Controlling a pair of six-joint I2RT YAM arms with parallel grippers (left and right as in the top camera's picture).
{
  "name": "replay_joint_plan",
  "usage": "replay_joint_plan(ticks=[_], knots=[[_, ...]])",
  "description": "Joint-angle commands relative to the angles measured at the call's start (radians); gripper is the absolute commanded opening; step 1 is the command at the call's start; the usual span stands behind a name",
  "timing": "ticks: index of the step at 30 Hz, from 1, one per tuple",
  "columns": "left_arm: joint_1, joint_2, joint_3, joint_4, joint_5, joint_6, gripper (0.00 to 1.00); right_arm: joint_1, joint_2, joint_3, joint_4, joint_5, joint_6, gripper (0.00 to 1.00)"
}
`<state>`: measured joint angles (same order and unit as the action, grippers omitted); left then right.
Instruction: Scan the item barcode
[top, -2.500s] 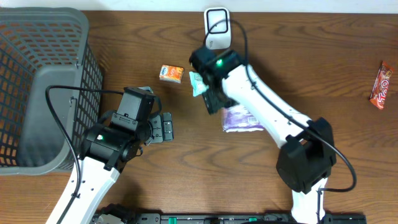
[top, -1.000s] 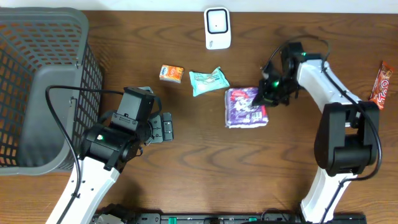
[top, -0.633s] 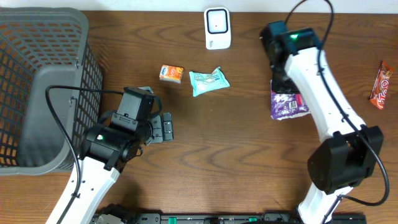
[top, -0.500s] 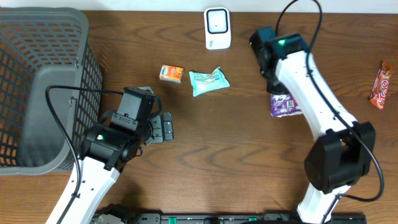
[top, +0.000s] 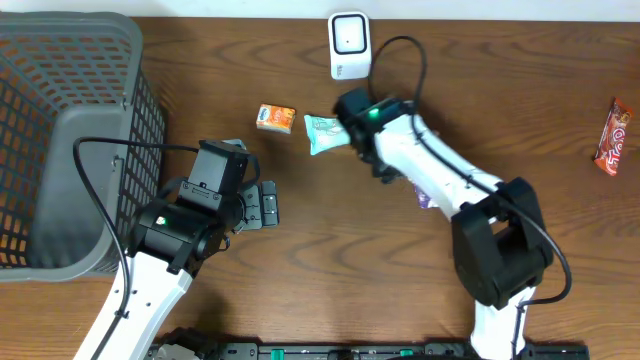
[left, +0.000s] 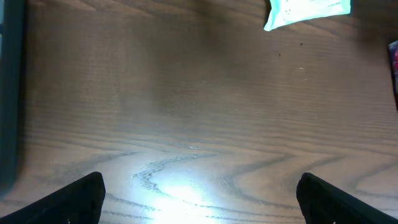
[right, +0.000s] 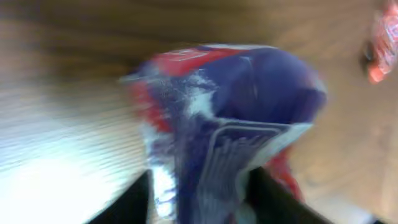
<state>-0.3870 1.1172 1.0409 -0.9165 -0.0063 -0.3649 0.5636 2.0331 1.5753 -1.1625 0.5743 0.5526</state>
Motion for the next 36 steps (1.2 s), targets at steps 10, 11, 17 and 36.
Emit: replay_joint_plan(ticks=[10, 11, 17, 36], knots=[[0.004, 0.002, 0.001, -0.003, -0.005, 0.013, 0.98, -0.002, -0.007, 0.408, -0.151, -0.25, -0.103, 0.99], [0.005, 0.002, 0.001, -0.003, -0.005, 0.013, 0.98, -0.029, -0.007, 0.439, -0.168, -0.268, -0.136, 0.99], [0.005, 0.002, 0.001, -0.003, -0.005, 0.013, 0.98, -0.189, -0.002, 0.447, -0.204, -0.574, -0.402, 0.99], [0.005, 0.002, 0.001, -0.003, -0.005, 0.013, 0.98, -0.393, -0.002, -0.224, 0.268, -1.177, -0.522, 0.64]])
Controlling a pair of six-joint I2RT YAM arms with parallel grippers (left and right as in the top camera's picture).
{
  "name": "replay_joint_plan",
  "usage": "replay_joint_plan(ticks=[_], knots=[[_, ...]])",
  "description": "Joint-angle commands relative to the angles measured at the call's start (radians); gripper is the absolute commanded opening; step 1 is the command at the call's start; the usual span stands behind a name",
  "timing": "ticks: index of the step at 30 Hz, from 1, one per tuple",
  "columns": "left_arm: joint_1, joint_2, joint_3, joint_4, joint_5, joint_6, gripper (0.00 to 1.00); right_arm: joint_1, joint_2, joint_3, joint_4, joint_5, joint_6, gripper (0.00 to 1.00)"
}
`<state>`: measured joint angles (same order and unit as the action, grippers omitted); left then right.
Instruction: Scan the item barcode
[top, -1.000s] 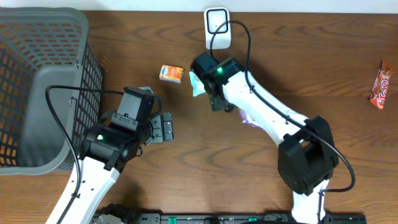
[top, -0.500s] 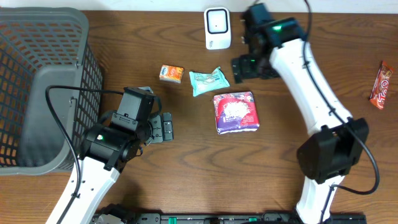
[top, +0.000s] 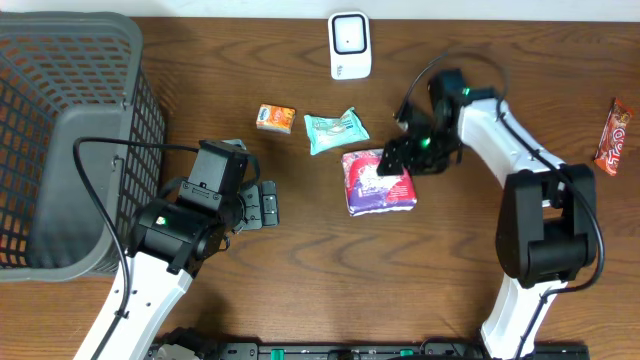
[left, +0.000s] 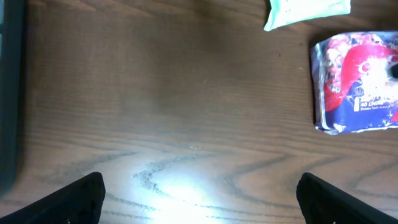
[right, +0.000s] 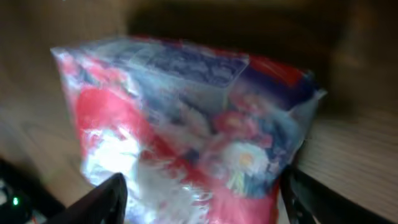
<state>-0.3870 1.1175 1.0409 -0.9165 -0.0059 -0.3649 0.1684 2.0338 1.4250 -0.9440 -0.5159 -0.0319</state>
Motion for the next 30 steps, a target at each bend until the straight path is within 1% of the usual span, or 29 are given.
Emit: replay_joint_plan(ticks=[1, 3, 4, 6, 7, 12, 15, 18, 22, 23, 26, 28, 30], knots=[[0.005, 0.001, 0.001, -0.003, -0.005, 0.013, 0.98, 0.003, -0.003, -0.104, 0.087, -0.087, 0.086, 0.58], [0.004, 0.001, 0.001, -0.003, -0.005, 0.013, 0.98, 0.004, -0.003, -0.147, 0.141, -0.089, 0.126, 0.47], [0.005, 0.001, 0.001, -0.003, -0.005, 0.013, 0.98, 0.003, -0.003, -0.164, 0.162, -0.089, 0.146, 0.37], [0.004, 0.001, 0.001, -0.003, -0.005, 0.013, 0.98, 0.003, -0.003, -0.172, 0.174, -0.089, 0.182, 0.04], [0.005, 0.001, 0.001, -0.003, -0.005, 0.013, 0.98, 0.003, -0.003, -0.169, 0.175, -0.089, 0.206, 0.01], [0.005, 0.001, 0.001, -0.003, -0.005, 0.013, 0.98, 0.0, -0.019, -0.085, 0.167, -0.106, 0.296, 0.01], [0.004, 0.001, 0.001, -0.003, -0.005, 0.013, 0.98, -0.001, -0.033, 0.031, 0.171, -0.147, 0.35, 0.01], [0.005, 0.001, 0.001, -0.003, -0.005, 0.013, 0.98, 0.0, -0.033, 0.167, 0.208, -0.148, 0.432, 0.01], [0.005, 0.001, 0.001, -0.003, -0.005, 0.013, 0.98, 0.0, -0.033, 0.279, 0.357, -0.135, 0.576, 0.01], [0.005, 0.001, 0.001, -0.003, -0.005, 0.013, 0.98, 0.003, -0.033, 0.292, 0.444, -0.091, 0.655, 0.01], [0.005, 0.001, 0.001, -0.003, -0.005, 0.013, 0.98, 0.014, -0.029, 0.293, 0.6, 0.054, 0.799, 0.01], [0.005, 0.001, 0.001, -0.003, -0.005, 0.013, 0.98, 0.027, -0.016, 0.293, 0.688, 0.137, 0.845, 0.01], [0.004, 0.001, 0.001, -0.003, -0.005, 0.013, 0.98, 0.041, 0.009, 0.292, 0.769, 0.194, 0.859, 0.01]])
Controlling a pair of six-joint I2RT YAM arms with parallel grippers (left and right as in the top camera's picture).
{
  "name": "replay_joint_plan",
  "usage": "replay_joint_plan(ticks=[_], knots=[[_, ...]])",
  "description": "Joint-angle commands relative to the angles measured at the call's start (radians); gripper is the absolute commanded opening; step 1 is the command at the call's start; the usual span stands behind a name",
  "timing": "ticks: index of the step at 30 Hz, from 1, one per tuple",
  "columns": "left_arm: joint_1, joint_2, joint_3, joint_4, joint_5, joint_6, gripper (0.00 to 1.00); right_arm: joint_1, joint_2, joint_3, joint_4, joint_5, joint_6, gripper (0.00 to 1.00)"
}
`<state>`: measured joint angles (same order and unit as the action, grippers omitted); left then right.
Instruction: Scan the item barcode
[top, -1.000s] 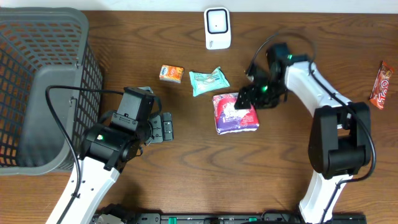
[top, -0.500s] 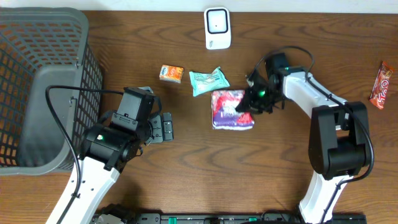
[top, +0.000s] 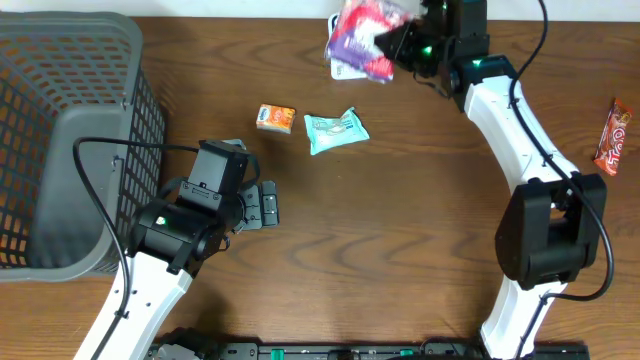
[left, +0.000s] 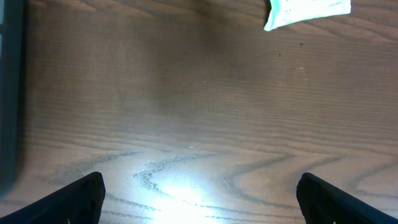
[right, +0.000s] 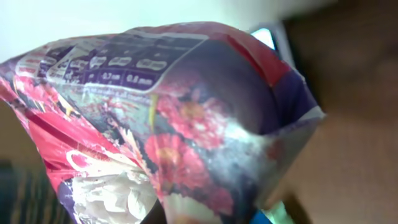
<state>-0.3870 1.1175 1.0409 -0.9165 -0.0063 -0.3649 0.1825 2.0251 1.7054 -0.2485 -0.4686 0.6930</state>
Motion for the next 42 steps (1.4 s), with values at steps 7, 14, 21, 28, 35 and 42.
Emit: replay_joint_plan(ticks=[7, 14, 21, 28, 35, 42], knots=[[0.005, 0.001, 0.001, -0.003, -0.005, 0.013, 0.98, 0.061, 0.178, 0.012, 0.337, 0.203, 0.283, 0.01], [0.005, 0.001, 0.001, -0.003, -0.005, 0.013, 0.98, 0.036, 0.266, 0.014, 0.462, 0.134, 0.325, 0.01], [0.004, 0.001, 0.001, -0.003, -0.005, 0.013, 0.98, -0.09, 0.127, 0.021, 0.382, 0.08, 0.241, 0.01], [0.005, 0.001, 0.001, -0.003, -0.005, 0.013, 0.98, -0.307, -0.07, 0.021, -0.057, 0.241, 0.055, 0.01], [0.005, 0.001, 0.001, -0.003, -0.005, 0.013, 0.98, -0.513, -0.087, 0.012, -0.448, 0.534, -0.045, 0.01], [0.004, 0.001, 0.001, -0.003, -0.005, 0.013, 0.98, -0.627, 0.014, -0.002, -0.458, 0.5, -0.159, 0.01]])
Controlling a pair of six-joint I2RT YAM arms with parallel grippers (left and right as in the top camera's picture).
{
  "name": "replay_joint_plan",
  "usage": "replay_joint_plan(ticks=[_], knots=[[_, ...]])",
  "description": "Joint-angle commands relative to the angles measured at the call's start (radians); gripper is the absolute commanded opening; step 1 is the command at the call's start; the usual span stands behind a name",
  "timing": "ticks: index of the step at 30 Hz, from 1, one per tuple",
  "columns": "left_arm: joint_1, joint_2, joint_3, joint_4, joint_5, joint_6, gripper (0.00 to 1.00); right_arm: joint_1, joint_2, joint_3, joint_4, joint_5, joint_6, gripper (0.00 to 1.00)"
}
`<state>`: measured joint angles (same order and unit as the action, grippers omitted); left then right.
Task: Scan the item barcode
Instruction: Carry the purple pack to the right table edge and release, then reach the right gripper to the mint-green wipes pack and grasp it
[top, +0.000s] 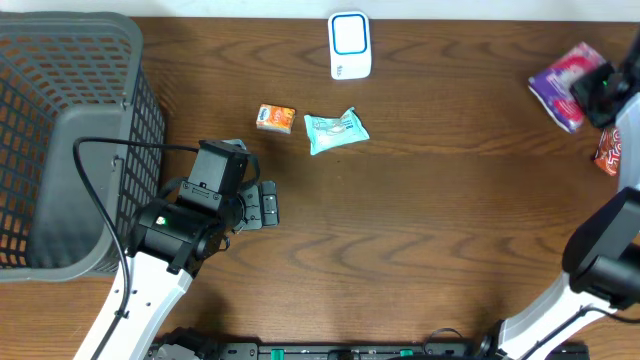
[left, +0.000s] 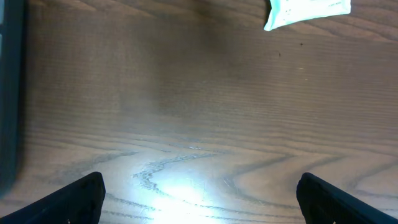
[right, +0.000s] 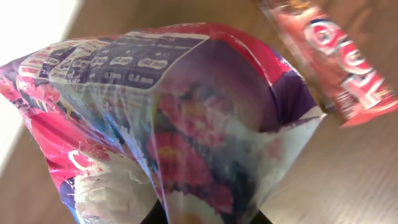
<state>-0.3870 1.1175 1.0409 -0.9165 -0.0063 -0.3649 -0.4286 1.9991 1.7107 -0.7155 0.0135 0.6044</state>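
Observation:
The item, a purple and pink flowered packet (top: 562, 84), hangs at the table's far right edge with my right gripper (top: 598, 90) shut on it. In the right wrist view the packet (right: 174, 118) fills the frame and hides most of the fingers. The white barcode scanner (top: 350, 44) stands at the back centre, far left of the packet. My left gripper (top: 266, 205) rests open low over bare wood at the left, its fingertips (left: 81, 194) wide apart with nothing between them.
A red candy bar (top: 609, 148) lies just below the held packet and shows again as the bar (right: 336, 62). A teal packet (top: 335, 131) and a small orange box (top: 275, 118) lie at centre left. A grey mesh basket (top: 60, 130) fills the left side.
My right gripper held the packet up by the scanner at the back centre; now it holds it at the far right edge, beside the red candy bar. The left arm has not moved.
First my right gripper was low at mid-table by the teal packet, the flowered packet close before it. Then the packet lay at the centre with the gripper at its right end. It was then held up by the scanner, and now hangs at the far right.

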Motion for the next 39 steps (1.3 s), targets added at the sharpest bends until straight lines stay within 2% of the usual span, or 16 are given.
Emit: replay_joint_plan(ticks=[1, 3, 5, 12, 13, 14, 15, 17, 19, 24, 29, 31, 34, 36, 39], knots=[[0.005, 0.001, 0.001, -0.003, -0.005, 0.013, 0.98, -0.021, 0.052, -0.007, 0.016, 0.021, -0.071, 0.01], [0.005, 0.001, 0.001, -0.003, -0.005, 0.013, 0.98, -0.032, 0.08, -0.007, 0.032, 0.04, -0.07, 0.01], [0.005, 0.001, 0.001, -0.003, -0.005, 0.013, 0.98, -0.043, 0.104, -0.007, 0.056, 0.05, -0.071, 0.09], [0.005, 0.001, 0.001, -0.003, -0.005, 0.013, 0.98, -0.114, 0.116, 0.008, 0.053, 0.086, -0.151, 0.21], [0.005, 0.001, 0.001, -0.003, -0.005, 0.013, 0.98, -0.127, 0.111, 0.02, 0.035, 0.086, -0.158, 0.28], [0.005, 0.001, 0.001, -0.003, -0.005, 0.013, 0.98, -0.138, 0.104, 0.035, 0.015, 0.086, -0.159, 0.41], [0.005, 0.001, 0.001, -0.003, -0.005, 0.013, 0.98, -0.15, 0.097, 0.053, -0.008, 0.085, -0.159, 0.59], [0.005, 0.001, 0.001, -0.003, -0.005, 0.013, 0.98, -0.167, 0.082, 0.099, -0.058, 0.08, -0.177, 0.73], [0.005, 0.001, 0.001, -0.003, -0.005, 0.013, 0.98, -0.176, 0.067, 0.156, -0.108, 0.045, -0.22, 0.83], [0.005, 0.001, 0.001, -0.003, -0.005, 0.013, 0.98, -0.164, 0.041, 0.317, -0.24, -0.175, -0.272, 0.84], [0.005, 0.001, 0.001, -0.003, -0.005, 0.013, 0.98, -0.106, 0.029, 0.368, -0.342, -0.811, -0.418, 0.83], [0.005, 0.001, 0.001, -0.003, -0.005, 0.013, 0.98, -0.056, 0.032, 0.364, -0.416, -0.94, -0.511, 0.82], [0.005, 0.001, 0.001, -0.003, -0.005, 0.013, 0.98, 0.05, 0.032, 0.34, -0.5, -0.94, -0.624, 0.86], [0.005, 0.001, 0.001, -0.003, -0.005, 0.013, 0.98, 0.139, 0.032, 0.304, -0.509, -0.898, -0.651, 0.99], [0.005, 0.001, 0.001, -0.003, -0.005, 0.013, 0.98, 0.274, 0.032, 0.236, -0.459, -0.828, -0.651, 0.99]])
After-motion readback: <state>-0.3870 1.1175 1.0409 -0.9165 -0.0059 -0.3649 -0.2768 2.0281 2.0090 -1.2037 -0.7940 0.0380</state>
